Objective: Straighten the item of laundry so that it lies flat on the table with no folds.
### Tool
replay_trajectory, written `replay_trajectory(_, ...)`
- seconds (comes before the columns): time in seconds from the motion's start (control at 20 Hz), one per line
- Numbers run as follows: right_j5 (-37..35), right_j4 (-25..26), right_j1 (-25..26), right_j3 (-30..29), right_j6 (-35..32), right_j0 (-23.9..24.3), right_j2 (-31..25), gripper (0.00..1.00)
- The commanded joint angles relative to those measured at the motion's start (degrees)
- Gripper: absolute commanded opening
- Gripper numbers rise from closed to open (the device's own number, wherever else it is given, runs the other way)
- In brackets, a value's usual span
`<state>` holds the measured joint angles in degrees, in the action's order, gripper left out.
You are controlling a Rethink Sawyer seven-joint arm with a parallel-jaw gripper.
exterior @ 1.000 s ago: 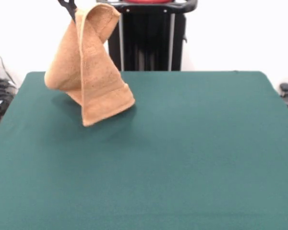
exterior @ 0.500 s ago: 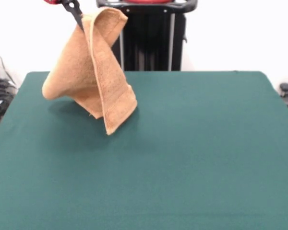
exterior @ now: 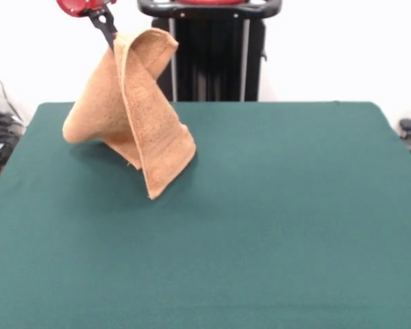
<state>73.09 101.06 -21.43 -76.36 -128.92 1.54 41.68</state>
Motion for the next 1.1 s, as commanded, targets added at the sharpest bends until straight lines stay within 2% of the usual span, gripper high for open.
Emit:
replay_trajectory(0.05,-3.6,2.6,5.2,-1.8,7.9,-3.2,-10.4,0.00)
replay_trajectory(0.5,2.3,12.3,13.2,6.8,-4.0,-3.1,-13.0,0.00)
replay_trajectory(0.65,6.2,16.4,15.7,9.6,-7.9,-3.0,-13.9,0.00)
replay_trajectory(1.1,13.8,20.6,18.9,13.3,-13.2,-3.3,-14.2,0.00)
